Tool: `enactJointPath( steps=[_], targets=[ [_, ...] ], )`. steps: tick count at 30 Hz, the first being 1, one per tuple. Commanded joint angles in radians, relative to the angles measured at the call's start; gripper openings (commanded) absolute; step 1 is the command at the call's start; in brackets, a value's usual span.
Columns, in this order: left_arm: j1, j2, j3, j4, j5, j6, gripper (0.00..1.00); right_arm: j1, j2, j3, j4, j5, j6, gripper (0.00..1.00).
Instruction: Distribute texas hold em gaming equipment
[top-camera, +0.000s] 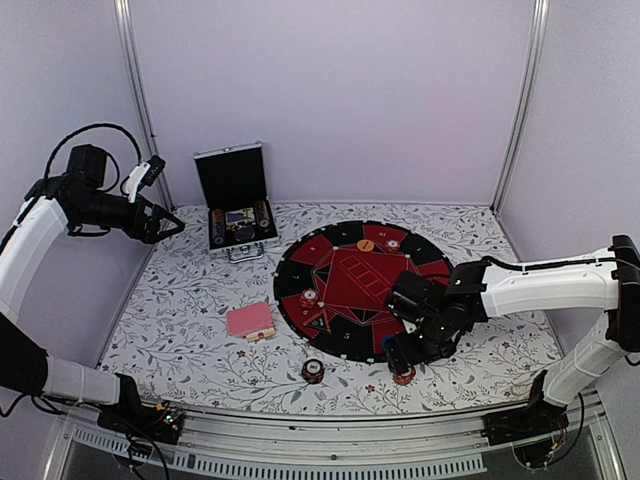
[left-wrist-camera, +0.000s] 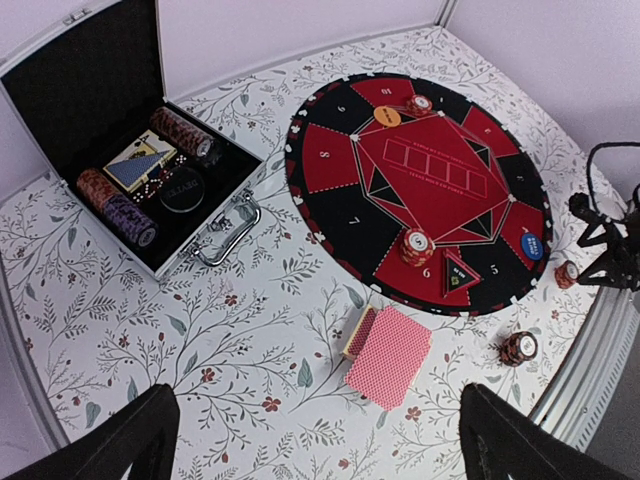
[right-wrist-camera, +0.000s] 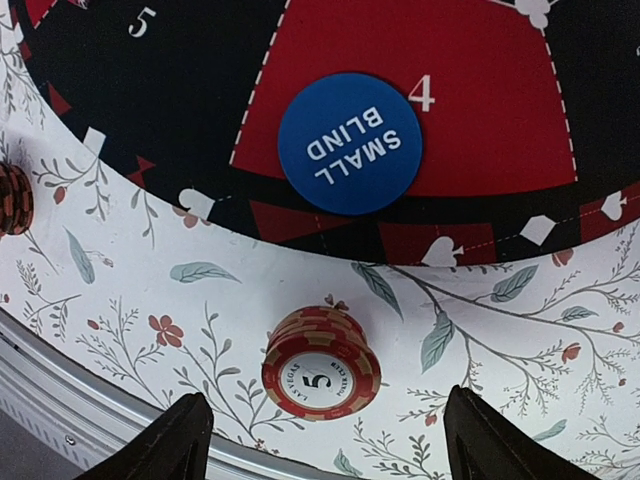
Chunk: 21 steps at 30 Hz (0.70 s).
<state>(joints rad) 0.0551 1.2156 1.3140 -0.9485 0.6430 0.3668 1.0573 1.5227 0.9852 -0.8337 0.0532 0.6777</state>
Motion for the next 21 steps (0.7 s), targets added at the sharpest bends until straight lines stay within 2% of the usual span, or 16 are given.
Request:
enactJointPath(
  steps=[1, 21],
  targets=[
    [0.006, -0.007, 0.021, -0.013, 0.009, 0.007, 1.0, 0.014, 0.027, -0.032, 0.06, -0.03, 0.012, 0.83],
    [0.006, -0.007, 0.033, -0.019, 0.003, 0.009, 1.0, 0.015, 0.113, -0.069, 0.144, -0.04, -0.008, 0.69]
  ],
)
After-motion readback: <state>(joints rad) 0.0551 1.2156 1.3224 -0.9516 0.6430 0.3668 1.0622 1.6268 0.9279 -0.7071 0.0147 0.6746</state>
